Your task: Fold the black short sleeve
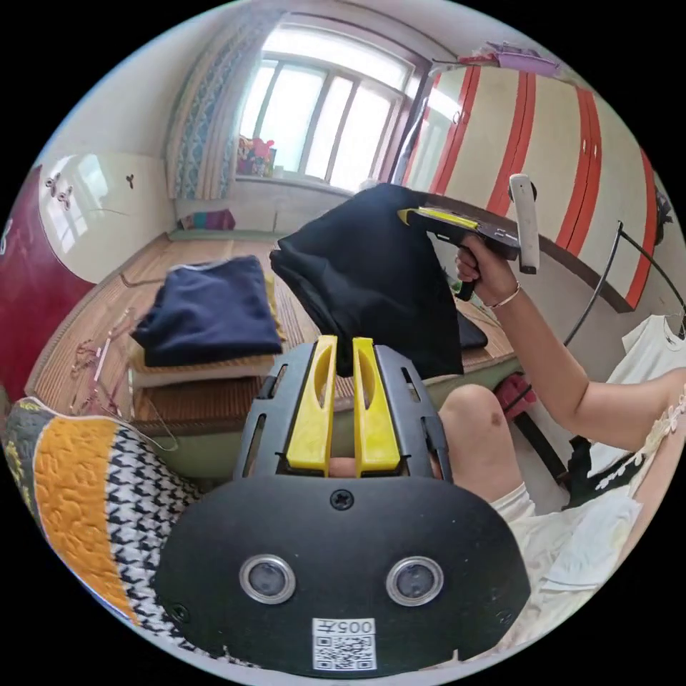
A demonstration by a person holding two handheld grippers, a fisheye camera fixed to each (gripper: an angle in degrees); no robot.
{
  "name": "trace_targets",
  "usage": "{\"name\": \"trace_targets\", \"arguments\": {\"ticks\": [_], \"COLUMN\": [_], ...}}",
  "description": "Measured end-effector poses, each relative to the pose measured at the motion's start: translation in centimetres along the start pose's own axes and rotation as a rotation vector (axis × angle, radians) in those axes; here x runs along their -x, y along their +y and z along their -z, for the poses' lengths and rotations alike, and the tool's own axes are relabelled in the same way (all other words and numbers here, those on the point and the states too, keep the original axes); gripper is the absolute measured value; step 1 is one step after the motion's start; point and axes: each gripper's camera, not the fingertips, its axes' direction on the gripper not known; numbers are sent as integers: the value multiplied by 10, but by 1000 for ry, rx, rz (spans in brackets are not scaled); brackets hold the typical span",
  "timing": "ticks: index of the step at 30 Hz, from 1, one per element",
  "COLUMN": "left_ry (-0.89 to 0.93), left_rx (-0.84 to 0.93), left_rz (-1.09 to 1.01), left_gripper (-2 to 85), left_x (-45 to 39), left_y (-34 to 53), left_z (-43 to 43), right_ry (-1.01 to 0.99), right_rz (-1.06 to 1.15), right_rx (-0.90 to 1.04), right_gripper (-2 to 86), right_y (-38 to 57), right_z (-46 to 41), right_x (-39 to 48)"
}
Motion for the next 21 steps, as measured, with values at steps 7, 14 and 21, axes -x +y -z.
{"name": "trace_targets", "arguments": {"ticks": [7, 14, 21], "left_ry": [-321, -481, -362], "left_rx": [59, 222, 226], "left_rz": [72, 278, 251], "left_gripper": [62, 52, 44], "left_x": [99, 153, 88], "left_y": [-61, -17, 50], "left_z": [10, -27, -14], "right_ry": [-73, -96, -194], "right_rz": [-87, -93, -166], "right_rx": [55, 296, 320], "right_gripper": [19, 64, 62], "right_y": [-100, -47, 88], "right_z": [-81, -137, 7], "right_x": [66, 122, 103]}}
